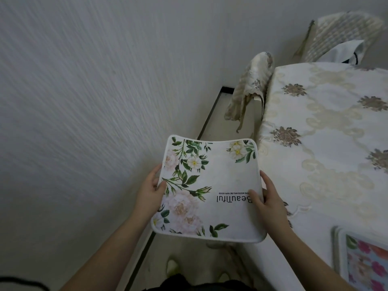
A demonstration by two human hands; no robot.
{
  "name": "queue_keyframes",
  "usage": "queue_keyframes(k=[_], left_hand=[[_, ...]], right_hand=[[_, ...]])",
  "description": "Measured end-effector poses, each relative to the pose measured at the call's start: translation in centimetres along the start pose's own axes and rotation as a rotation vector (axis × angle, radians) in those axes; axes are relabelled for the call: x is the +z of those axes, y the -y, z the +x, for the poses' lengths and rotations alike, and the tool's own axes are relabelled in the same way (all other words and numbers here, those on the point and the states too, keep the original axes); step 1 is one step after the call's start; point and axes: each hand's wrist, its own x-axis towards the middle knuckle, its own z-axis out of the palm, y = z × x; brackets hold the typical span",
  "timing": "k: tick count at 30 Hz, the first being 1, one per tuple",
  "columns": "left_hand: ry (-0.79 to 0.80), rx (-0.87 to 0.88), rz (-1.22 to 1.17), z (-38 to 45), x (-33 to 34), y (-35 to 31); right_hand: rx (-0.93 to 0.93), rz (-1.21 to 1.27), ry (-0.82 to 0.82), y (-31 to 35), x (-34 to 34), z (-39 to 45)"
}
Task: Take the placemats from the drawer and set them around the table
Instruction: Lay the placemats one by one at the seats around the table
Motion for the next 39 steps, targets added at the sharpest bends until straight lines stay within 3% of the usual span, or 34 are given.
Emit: queue_keyframes(k=[11, 20, 39], left_hand=[[0.192, 0.093, 0.022, 12.3, -2.0, -1.0], [0.338, 0.073, 0.042, 20.3, -3.1, -1.2], [0.654, 0.081, 0.115, 28.1, 12.0, -6.6]], right_hand=[[0.108, -0.021, -0.194, 3.1, 5.6, 5.2], [0.169, 0.009, -0.351, 5.9, 9.2, 5.9], [0.336, 0.167, -0.611, 2.5, 2.9, 10.6]])
